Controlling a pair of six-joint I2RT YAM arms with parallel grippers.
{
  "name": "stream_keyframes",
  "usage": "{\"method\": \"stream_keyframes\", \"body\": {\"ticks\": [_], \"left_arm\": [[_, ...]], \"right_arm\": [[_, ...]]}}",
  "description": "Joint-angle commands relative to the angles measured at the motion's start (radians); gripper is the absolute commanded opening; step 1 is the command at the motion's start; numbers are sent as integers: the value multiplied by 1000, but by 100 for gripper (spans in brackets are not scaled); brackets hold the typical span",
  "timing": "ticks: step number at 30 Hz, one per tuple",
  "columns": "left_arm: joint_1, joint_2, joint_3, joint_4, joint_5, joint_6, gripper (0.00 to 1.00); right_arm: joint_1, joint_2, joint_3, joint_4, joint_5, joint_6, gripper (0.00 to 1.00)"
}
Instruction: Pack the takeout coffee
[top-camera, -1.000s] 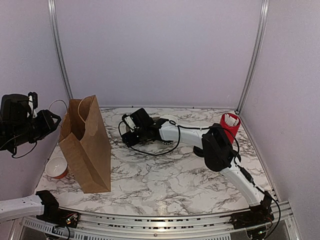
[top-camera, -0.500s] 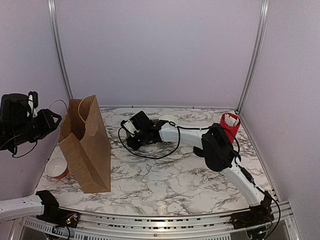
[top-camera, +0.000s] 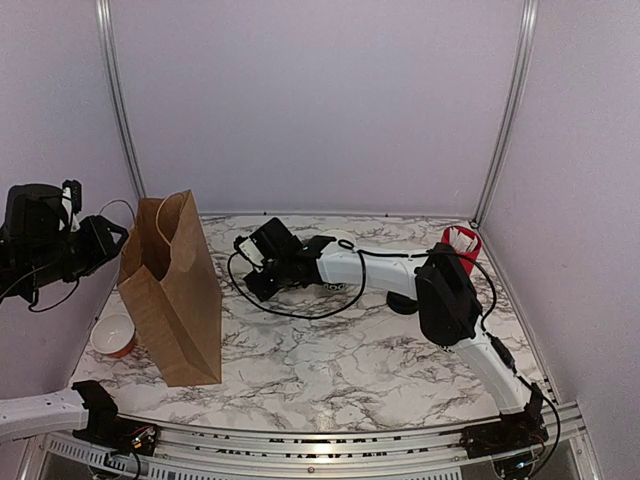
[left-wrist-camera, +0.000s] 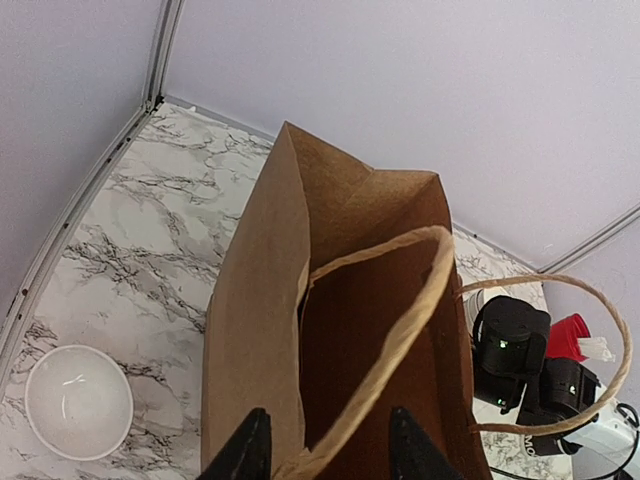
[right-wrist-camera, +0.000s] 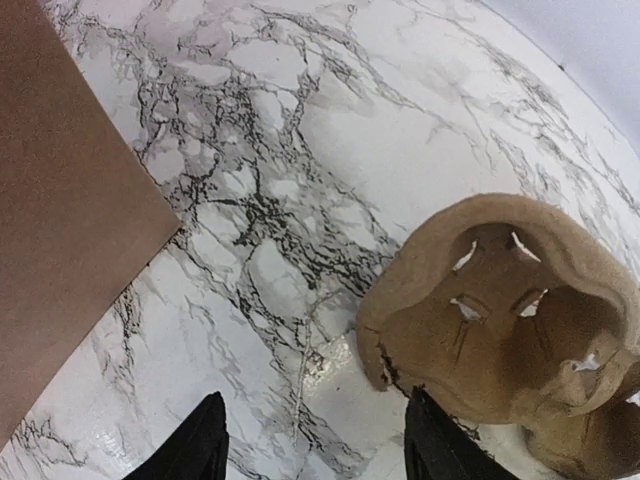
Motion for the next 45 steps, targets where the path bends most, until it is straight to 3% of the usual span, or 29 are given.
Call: {"method": "stream_keyframes", "body": {"ticks": [1,8,22,25,32,37,45], "left_arm": [[-3,11,-7,43,18,15,40],[-3,8,1,48,23,12,40],[-3,4,7,50,25,18,40],[-3,4,7,50,26,17,40],[-3,3,-1,50,25,14,40],[-3,4,-6,52,23,14,40],[-3,-5,-6,56,13,21,40]], "right_arm": [[5,27,85,34,156,42,61],[-10,147,169,109,295,108,63],[-13,227,196,232,270,159,63],[-14,231,194,240,256,144,53],[-9,179,178,212,134,94,18],[17,80,94,192,-6,39,9],[61,-108,-110,33,-47,-29,2]]}}
